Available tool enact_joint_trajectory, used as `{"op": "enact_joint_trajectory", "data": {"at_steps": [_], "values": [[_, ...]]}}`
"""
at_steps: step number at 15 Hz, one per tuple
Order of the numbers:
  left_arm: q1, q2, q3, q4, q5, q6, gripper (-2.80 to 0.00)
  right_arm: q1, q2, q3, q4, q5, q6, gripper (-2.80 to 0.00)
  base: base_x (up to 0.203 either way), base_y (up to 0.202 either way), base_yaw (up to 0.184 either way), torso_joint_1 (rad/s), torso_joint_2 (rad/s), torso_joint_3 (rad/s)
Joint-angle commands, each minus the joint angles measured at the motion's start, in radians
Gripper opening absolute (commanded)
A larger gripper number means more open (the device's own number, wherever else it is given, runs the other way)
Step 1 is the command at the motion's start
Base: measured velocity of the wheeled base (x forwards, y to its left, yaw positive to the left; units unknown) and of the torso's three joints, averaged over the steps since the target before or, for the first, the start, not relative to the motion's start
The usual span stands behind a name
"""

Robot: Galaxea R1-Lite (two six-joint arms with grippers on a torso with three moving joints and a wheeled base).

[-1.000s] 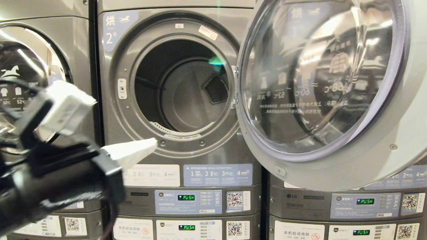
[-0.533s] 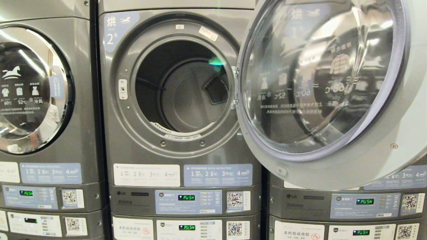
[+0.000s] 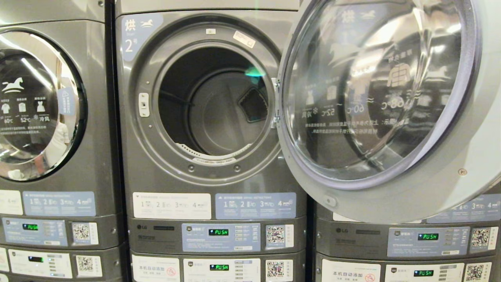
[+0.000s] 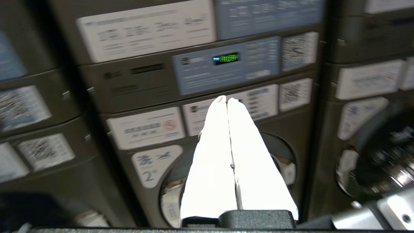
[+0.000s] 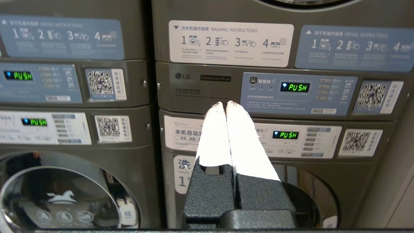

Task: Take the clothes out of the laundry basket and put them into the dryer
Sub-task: Open the dryer

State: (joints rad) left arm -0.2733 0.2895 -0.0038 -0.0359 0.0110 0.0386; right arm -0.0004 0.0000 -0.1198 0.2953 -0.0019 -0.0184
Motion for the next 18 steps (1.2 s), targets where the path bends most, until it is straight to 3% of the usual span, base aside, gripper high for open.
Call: {"op": "enact_joint_trajectory", "data": {"at_steps": [1,4,8,10,13,15,18], "values": [[0.117,-0.005,0.004,0.012,-0.003,0.005,-2.8,0.0,0.0,0.0,0.001,0.008,-0.026,-2.8,0.0,0.0,0.0,0.0,0.0,0.0],[0.148,-0.005,0.005,-0.037,-0.012,0.033,-2.8,0.0,0.03,-0.127,-0.03,0.182,-0.066,-2.8,0.0,0.0,0.0,0.0,0.0,0.0],[0.17,-0.004,0.005,-0.018,0.0,0.02,-2.8,-0.003,0.354,-0.381,-0.075,0.384,-0.069,-2.8,0.0,0.0,0.0,0.0,0.0,0.0],[0.175,-0.004,0.002,0.052,-0.015,0.021,-2.8,-0.003,0.544,-0.53,-0.127,0.521,-0.023,-2.8,0.0,0.0,0.0,0.0,0.0,0.0],[0.176,-0.004,0.005,0.037,-0.016,0.018,-2.8,-0.001,0.743,-0.815,-0.165,0.783,0.096,-2.8,0.0,0.0,0.0,0.0,0.0,0.0],[0.175,-0.004,0.005,0.037,-0.017,0.02,-2.8,0.0,0.786,-0.87,-0.175,0.94,0.137,-2.8,0.0,0.0,0.0,0.0,0.0,0.0],[0.177,-0.004,0.005,0.037,-0.014,0.018,-2.8,0.0,0.874,-0.886,-0.183,0.928,0.103,-2.8,0.0,0.0,0.0,0.0,0.0,0.0]]}}
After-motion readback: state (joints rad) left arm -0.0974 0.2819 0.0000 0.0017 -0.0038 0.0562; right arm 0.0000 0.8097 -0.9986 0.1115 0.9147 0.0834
